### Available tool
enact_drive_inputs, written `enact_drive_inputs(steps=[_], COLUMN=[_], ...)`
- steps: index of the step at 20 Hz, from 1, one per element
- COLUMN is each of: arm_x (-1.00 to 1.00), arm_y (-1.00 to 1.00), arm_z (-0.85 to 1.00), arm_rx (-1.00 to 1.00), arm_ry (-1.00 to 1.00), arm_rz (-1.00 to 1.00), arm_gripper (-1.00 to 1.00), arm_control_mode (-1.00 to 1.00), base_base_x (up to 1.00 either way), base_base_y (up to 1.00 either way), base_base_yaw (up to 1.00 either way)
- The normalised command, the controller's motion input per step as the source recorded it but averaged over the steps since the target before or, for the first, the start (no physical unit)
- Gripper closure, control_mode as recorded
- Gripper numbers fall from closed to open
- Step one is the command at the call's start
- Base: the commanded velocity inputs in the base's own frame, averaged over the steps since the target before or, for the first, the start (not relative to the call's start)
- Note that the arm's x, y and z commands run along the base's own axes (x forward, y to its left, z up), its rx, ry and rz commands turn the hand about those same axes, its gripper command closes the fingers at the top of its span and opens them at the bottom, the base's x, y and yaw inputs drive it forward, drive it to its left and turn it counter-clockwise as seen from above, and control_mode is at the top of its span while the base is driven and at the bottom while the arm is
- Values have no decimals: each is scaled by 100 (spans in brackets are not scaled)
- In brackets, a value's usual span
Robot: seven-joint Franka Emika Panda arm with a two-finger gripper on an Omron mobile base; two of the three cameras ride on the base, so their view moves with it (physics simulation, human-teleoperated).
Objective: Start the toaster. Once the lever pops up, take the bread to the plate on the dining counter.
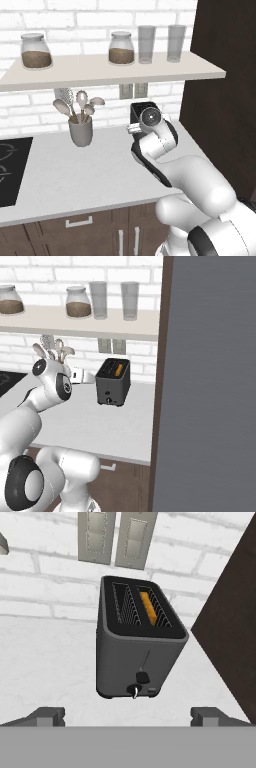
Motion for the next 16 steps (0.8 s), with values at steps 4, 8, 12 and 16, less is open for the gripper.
enact_drive_inputs(steps=[4,8,12,16], arm_x=[0,0,0,0], arm_y=[0,0,0,0], arm_z=[0,0,0,0], arm_rx=[0,0,0,0], arm_ry=[0,0,0,0], arm_rz=[0,0,0,0], arm_gripper=[-100,-100,-100,-100], arm_control_mode=[-100,-100,-100,-100], base_base_x=[0,0,0,0], base_base_y=[0,0,0,0], base_base_yaw=[0,0,0,0])
